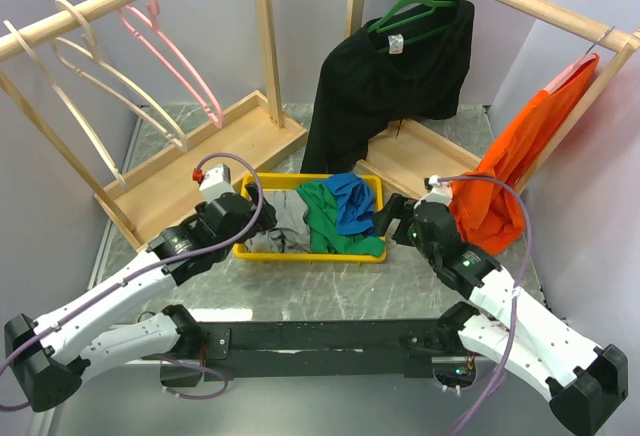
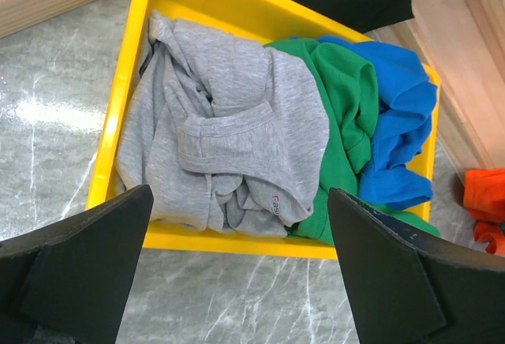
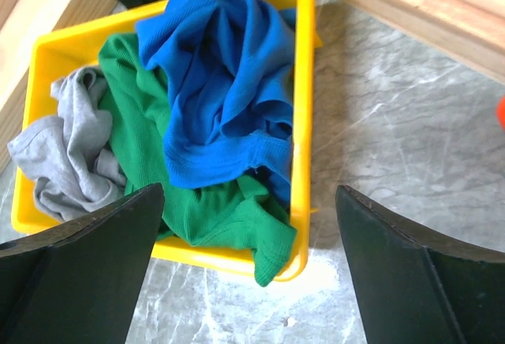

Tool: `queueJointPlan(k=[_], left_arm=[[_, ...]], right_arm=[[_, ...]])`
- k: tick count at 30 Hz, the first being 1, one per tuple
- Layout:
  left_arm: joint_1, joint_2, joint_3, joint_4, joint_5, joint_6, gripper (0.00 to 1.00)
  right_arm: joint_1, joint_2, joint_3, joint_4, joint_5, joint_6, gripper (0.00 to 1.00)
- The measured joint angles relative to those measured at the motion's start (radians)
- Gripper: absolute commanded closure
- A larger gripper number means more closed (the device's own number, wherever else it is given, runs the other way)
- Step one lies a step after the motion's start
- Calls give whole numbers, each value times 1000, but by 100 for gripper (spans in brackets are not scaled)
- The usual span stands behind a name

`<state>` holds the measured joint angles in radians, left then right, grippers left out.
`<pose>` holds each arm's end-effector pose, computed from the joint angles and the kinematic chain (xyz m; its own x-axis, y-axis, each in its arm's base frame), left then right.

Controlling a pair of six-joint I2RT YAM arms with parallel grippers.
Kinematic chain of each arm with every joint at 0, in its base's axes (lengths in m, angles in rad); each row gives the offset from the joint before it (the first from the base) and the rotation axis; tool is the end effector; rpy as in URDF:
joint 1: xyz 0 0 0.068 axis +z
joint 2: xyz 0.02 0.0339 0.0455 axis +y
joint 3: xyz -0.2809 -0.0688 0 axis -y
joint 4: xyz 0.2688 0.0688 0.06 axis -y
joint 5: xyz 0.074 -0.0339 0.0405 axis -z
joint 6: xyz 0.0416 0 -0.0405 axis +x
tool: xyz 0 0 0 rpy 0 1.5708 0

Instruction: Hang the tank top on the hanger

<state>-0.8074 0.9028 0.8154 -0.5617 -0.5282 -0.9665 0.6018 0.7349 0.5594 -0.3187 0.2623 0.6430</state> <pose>0.1580 -0.1348 0.3039 -0.5226 -0.4820 -0.7033 -0.1471 0.8635 -0.4825 0.1605 0.0971 0.2598 -0.5279 0.3399 -0.7783 -0.0525 0.9016 0.4294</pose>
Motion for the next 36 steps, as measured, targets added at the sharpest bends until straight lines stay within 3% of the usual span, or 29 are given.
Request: queueJointPlan(k=[7,13,22,25,28,30,36], left_arm=[[0,32,-24,35,8,0,3],[1,98,-38,67,3,0,18],[73,304,-42,142,-7,3,28],[105,336,-50,202,8,14,49],[115,347,-55,267,39,38,87],[115,345,-56,315,74,68,99],[112,282,-56,390,227,147,99]], right_arm=[[4,173,52,49,-68,-6,16],[82,355,195,73,-64,-13,16],[169,409,222,89,-31,-8,16],[187,409,222,86,-16,-8,16],[198,409,222,86,-12,-8,16],[199,408,222,86,-11,-9,16],[199,402,224,85,3,-22,15]])
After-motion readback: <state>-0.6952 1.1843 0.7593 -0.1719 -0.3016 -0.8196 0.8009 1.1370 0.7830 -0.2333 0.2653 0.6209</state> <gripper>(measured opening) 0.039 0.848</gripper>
